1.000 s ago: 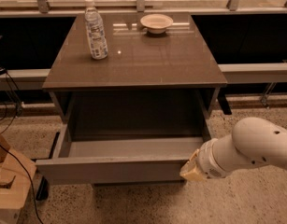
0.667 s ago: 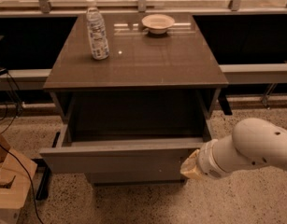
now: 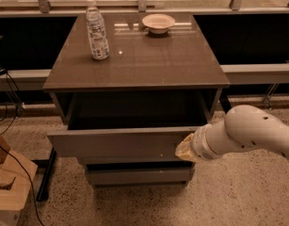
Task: Close top drawer
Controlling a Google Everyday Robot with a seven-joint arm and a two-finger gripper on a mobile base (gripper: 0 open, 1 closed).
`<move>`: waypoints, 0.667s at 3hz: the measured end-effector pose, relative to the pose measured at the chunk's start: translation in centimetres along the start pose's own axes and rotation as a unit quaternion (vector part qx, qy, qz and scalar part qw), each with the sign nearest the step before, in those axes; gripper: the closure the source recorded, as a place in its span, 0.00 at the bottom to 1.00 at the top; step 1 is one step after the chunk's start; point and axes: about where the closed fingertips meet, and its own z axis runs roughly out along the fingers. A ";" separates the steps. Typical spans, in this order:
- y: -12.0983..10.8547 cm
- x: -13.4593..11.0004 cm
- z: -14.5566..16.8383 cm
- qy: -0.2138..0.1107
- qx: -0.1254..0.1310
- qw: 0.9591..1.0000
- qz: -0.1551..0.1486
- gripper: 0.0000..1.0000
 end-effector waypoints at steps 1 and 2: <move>-3.8 -1.6 1.1 -0.029 0.012 0.999 -0.010 0.81; -6.0 -2.5 1.9 -0.045 0.018 0.999 -0.014 0.51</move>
Offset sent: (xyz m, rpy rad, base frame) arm 0.1559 0.0149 0.0154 0.1490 -0.1653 0.0316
